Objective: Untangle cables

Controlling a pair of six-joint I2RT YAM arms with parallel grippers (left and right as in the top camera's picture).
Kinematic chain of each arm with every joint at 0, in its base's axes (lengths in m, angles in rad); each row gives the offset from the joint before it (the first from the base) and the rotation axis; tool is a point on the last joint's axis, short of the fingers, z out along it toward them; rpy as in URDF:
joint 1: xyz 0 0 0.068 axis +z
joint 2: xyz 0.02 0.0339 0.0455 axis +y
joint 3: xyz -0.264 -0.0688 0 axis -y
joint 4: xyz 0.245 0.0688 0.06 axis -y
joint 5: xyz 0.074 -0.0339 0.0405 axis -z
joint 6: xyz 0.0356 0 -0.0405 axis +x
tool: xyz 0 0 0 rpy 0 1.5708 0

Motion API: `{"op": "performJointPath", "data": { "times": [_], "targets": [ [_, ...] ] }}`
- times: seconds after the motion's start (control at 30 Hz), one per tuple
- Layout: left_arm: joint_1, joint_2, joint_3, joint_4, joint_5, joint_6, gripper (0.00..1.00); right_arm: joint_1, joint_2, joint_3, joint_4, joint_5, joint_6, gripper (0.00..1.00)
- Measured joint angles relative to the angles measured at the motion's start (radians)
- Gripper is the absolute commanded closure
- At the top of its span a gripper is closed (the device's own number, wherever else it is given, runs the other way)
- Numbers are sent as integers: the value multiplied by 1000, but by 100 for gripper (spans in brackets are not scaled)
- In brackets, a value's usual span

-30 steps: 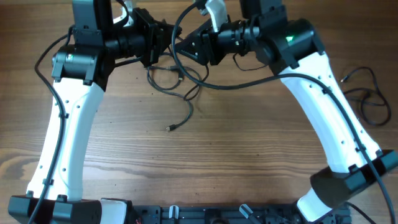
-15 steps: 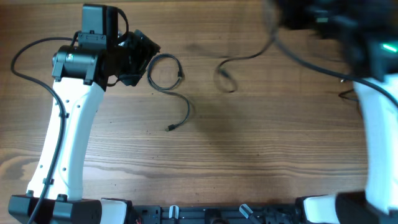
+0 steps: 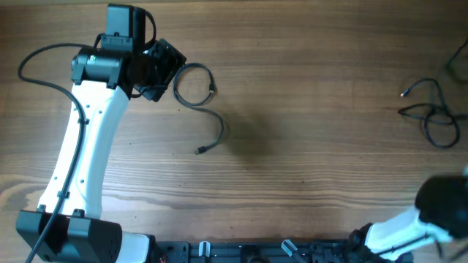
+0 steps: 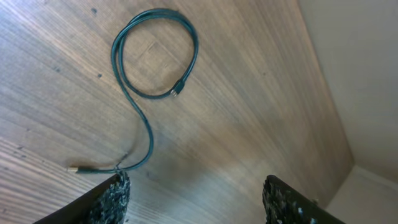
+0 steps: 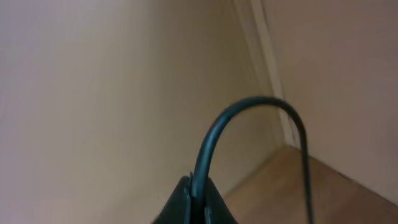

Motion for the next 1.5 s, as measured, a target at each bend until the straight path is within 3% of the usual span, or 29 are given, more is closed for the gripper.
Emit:
{"op": "performJointPath", "data": {
  "times": [0.13,0.17,0.23,0.3,0.47,0.6,0.73,0.87,1.03,1.23,1.37,1.5],
  "targets": [
    [-6,0,0,7,0,0,30,4,206,-1,2,3,-3,94],
    [-6,0,0,11,0,0,30,7,237,-2,-21,3,-3,86],
    [-11,0,0,25,0,0,29,18,294,-2,-83,-1,-9,37],
    [-14,0,-1,37,-1,0,29,24,328,-2,-119,-35,-11,0],
    [-24,0,-1,42,-1,0,29,31,342,-3,-138,-115,-6,0],
    [-24,0,-1,51,-4,0,30,35,190,-4,-189,-298,59,0],
    [-24,0,-2,64,7,44,32,124,-15,4,-387,-497,71,0],
    [9,0,-2,51,70,210,33,310,-14,5,-616,-638,-78,0],
    [175,2,-2,33,88,256,41,602,17,-1,-729,-515,-160,21],
    [294,2,-2,-35,85,231,42,884,208,-2,-697,-389,-68,42],
    [295,2,-2,-56,69,229,42,1000,306,-3,-677,-356,26,44],
    [295,2,-2,-57,61,224,49,1093,396,-3,-629,-333,130,52]
  ]
}}
